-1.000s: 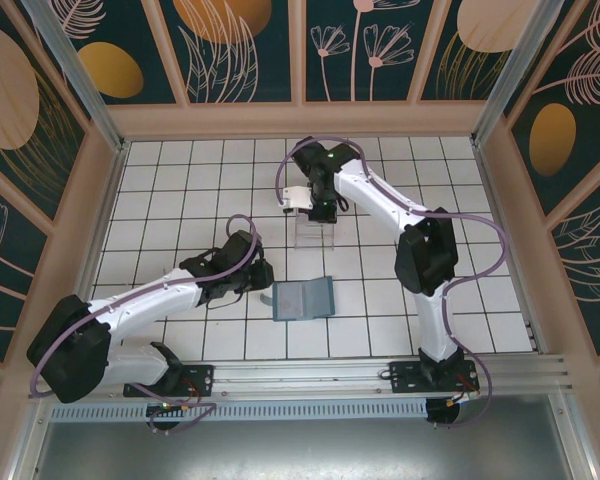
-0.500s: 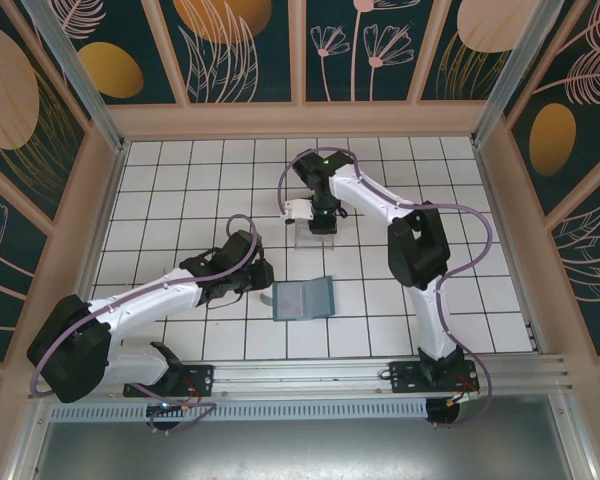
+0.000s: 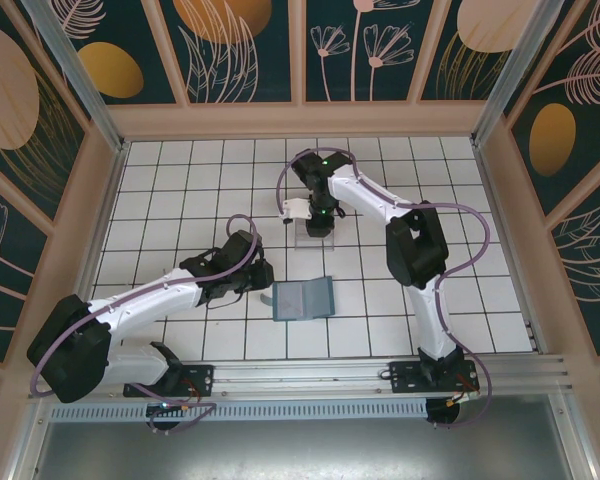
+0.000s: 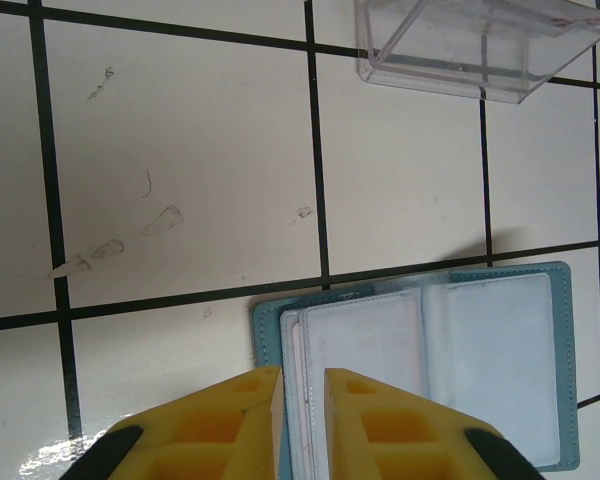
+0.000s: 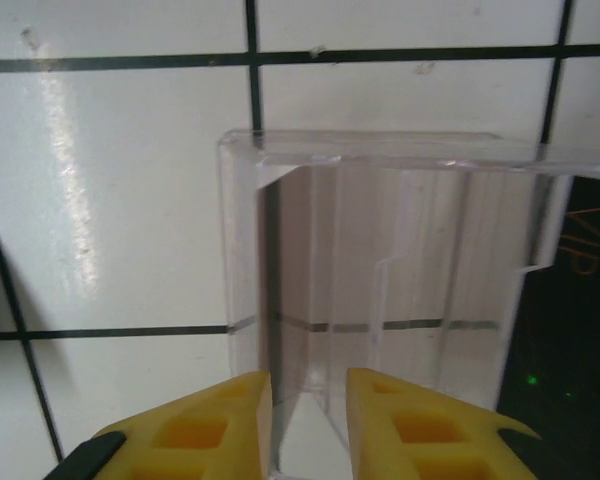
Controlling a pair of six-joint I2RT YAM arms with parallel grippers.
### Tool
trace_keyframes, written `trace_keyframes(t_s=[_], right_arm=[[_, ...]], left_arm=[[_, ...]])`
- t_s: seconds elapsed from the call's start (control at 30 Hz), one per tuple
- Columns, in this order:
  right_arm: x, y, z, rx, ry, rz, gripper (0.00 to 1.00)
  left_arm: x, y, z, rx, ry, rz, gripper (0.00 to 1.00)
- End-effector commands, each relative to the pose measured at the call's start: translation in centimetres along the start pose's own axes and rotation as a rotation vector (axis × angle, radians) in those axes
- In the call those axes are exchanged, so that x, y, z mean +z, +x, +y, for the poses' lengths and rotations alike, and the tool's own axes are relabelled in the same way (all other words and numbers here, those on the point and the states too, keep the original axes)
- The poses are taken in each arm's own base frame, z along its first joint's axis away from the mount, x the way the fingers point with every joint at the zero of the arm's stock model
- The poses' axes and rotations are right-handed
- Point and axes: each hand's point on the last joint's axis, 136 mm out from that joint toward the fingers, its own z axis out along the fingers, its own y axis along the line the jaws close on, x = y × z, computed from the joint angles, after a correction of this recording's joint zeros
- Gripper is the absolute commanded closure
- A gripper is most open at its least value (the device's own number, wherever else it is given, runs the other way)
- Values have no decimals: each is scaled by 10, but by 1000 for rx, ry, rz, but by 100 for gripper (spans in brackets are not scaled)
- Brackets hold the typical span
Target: Take the credit cards out of the card holder
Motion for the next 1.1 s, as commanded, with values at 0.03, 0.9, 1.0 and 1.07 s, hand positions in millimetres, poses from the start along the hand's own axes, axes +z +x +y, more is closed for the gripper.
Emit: trace_keyframes(t_s=[0.03,0.9,1.0,1.07], right_arm=[[-10,-4,-33,-17,144,3,71],[9,-10,-2,5,152,-86,52],[12,-5,-8,6,182,-69,51],[11,-4,-14,9,206,-65,51]], left_arm=[[-10,-11,-2,14,-10,-40,80],[-14,-20,-1,3,15,-62,76],[-15,-20,-2,4,15,-63,76],[-16,-22,-1,4,14,-68,76]])
